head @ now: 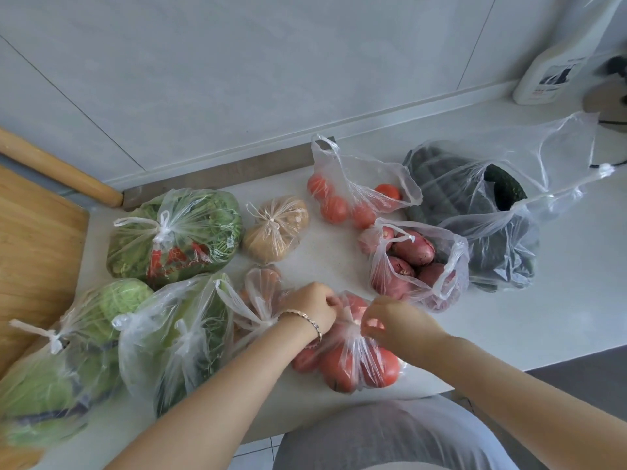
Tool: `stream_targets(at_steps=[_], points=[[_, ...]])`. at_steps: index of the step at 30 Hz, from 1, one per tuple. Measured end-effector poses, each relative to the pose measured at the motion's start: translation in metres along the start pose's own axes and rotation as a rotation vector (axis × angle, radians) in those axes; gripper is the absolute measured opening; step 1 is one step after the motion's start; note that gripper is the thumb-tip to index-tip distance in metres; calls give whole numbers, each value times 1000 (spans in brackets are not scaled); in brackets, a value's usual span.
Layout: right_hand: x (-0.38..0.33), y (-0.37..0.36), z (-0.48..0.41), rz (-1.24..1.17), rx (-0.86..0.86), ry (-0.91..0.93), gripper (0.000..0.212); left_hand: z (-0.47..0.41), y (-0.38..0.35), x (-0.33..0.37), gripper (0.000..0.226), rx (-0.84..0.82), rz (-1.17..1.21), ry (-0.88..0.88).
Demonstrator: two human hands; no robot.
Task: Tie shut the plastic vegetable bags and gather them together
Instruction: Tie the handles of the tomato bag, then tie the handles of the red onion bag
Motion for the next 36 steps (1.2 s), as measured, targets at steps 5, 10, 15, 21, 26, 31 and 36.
stream_targets(at_steps=[5,10,15,21,26,31,36], points=[[-26,95,17,-152,320,206,14,-16,45,56,34,110,74,-188],[15,148,27,66,534,155,40,-25,38,129,40,156,-160,-575],[64,118,20,246,103,101,28,-30,47,145,22,311,-246,-508],[76,109,24,407,-118,142,48,-28,93,92,11,587,373,-194],[73,110,25,466,-213,195,43,-19,92,45,21,619,802,-5],[54,144,9,249,209,367,13,-14,74,35,32,359,1038,-15],[47,152,-10,-175,477,181,17,6,87,48,34,236,915,-108]])
Point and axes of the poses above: each hand's wrist, its own z-axis away from the middle knuckle, its own y-axis out of the back of the hand, x = y × z, the point moved 7 cm from there along -z, towards the middle knuckle, and after that the axes turned 7 degrees about z, right-handed, at the moved point
